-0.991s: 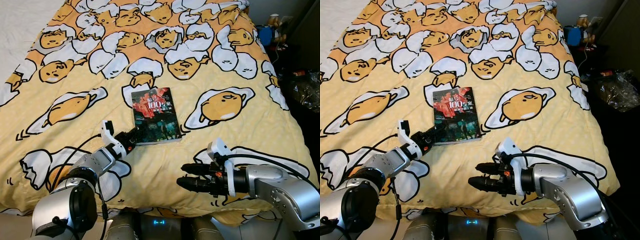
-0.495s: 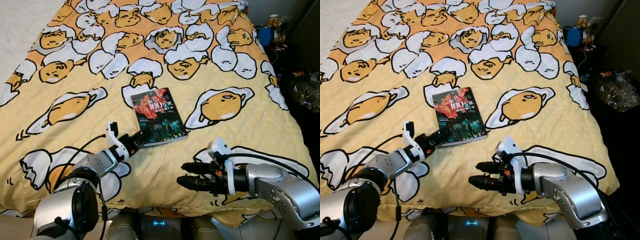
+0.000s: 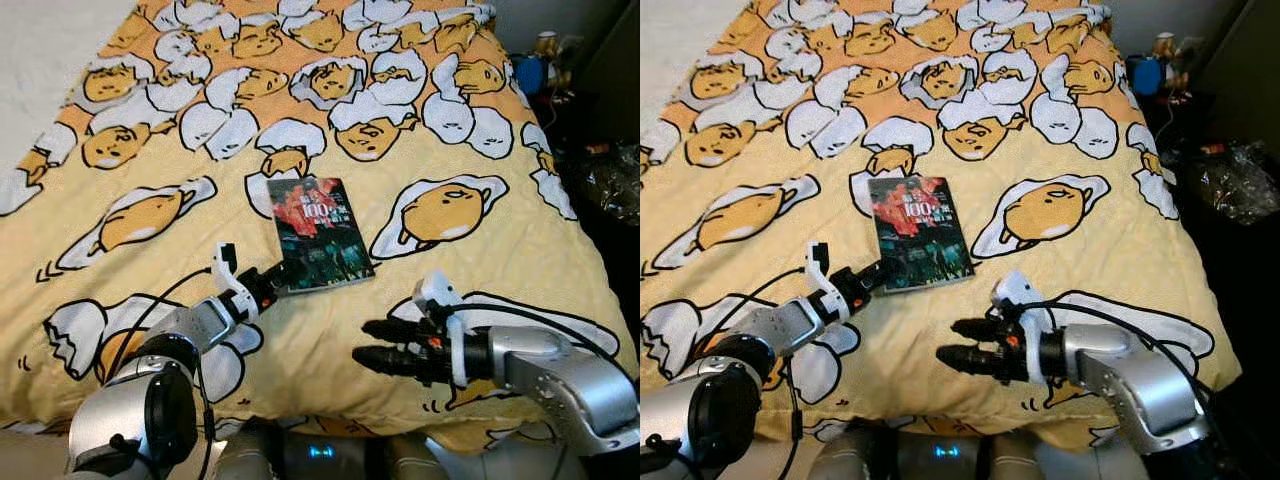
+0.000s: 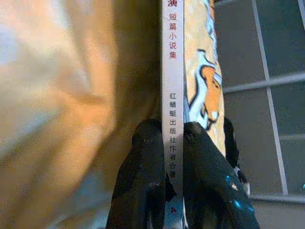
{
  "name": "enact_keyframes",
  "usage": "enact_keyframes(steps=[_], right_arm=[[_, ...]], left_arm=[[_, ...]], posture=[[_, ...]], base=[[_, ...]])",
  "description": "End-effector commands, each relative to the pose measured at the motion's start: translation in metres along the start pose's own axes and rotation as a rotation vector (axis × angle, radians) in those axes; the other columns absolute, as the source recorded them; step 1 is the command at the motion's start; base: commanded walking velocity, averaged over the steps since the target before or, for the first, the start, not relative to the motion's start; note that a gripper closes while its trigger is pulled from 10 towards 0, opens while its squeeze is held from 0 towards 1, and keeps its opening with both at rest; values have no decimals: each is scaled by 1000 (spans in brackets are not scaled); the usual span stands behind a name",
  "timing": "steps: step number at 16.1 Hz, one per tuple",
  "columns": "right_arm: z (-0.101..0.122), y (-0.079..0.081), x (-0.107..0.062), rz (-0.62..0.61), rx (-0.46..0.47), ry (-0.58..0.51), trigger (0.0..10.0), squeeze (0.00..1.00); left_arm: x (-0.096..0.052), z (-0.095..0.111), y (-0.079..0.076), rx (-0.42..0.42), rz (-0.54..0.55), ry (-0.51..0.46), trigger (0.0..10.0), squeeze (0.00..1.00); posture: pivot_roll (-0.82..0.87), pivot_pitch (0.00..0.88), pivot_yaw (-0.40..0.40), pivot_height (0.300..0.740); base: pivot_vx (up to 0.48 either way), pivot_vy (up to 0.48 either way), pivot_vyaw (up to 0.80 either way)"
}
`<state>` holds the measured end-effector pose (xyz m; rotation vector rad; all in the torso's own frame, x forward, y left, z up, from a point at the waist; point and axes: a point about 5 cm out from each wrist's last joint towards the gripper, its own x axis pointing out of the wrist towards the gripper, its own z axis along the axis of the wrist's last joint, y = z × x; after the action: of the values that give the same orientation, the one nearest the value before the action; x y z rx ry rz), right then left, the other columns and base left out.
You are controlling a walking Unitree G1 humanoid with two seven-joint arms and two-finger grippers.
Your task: Clean up the room
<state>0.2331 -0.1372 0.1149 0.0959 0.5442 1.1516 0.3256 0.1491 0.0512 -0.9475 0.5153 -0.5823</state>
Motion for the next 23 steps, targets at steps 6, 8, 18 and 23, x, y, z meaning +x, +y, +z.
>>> enact_keyframes(steps=[6, 8, 18, 23], right_arm=[[17, -19, -4, -259, -58, -205, 10000, 0], [28, -32, -2, -425, -38, -312, 10000, 0], [6, -58, 4, -1038, -2, -385, 10000, 0], [-2, -60, 5, -1049, 49, -401, 10000, 0]], left_arm=[[6, 26, -38, 382, -191, -14, 0, 0], [3, 33, -57, 560, -164, -109, 0, 0], [-41, 32, -71, 1090, 414, -374, 10000, 0], [-42, 32, -69, 1203, 461, -318, 10000, 0]], posture=[[-155, 0, 104, 740], [-140, 0, 101, 740], [-67, 0, 51, 740], [-62, 0, 56, 740]], base=[[0, 0, 0], [0, 0, 0], [0, 37, 0], [0, 480, 0]])
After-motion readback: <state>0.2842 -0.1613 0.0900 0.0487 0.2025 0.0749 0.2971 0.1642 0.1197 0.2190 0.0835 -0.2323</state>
